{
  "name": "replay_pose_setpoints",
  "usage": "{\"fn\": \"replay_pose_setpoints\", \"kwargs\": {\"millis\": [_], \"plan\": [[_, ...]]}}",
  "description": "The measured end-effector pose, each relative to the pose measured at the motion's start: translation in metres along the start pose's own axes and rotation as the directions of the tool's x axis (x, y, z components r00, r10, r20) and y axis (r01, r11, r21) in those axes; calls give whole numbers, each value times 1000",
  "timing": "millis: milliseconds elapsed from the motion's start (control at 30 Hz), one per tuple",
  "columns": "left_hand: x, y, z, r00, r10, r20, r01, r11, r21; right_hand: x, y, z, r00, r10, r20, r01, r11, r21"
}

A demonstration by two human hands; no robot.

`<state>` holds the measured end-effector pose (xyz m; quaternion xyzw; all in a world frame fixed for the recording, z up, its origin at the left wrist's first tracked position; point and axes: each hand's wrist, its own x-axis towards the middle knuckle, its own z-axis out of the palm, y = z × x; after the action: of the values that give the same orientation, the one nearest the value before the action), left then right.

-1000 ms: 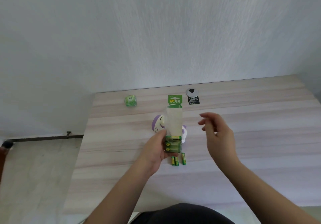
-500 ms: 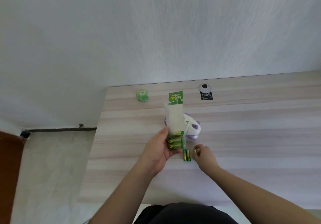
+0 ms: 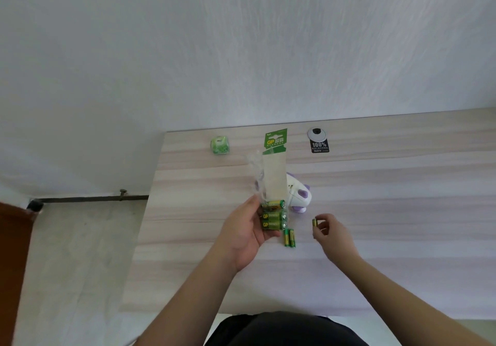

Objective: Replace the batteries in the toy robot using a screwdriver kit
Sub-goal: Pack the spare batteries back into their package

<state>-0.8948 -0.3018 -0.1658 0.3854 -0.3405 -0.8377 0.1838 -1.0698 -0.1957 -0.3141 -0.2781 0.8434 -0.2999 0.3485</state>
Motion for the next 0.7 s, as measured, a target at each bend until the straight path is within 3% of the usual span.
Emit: {"fn": "replay_pose_setpoints", "kwargs": {"millis": [133, 267, 433, 700], "plan": [[-3, 4, 11, 996, 40, 76, -45, 996, 71, -28, -50, -44, 985, -89, -146, 142, 905, 402], [-1, 0, 16, 997, 56, 45, -62, 984, 170, -64, -107, -81, 944, -260, -201, 328, 782, 530], [7, -9, 19, 994, 41, -97, -24, 986, 168, -85, -137, -88, 892, -407, -195, 450, 762, 465], [4, -11, 26, 994, 58, -97, -44, 989, 145, -81, -142, -78, 867, -462, -186, 489, 861, 141]]}}
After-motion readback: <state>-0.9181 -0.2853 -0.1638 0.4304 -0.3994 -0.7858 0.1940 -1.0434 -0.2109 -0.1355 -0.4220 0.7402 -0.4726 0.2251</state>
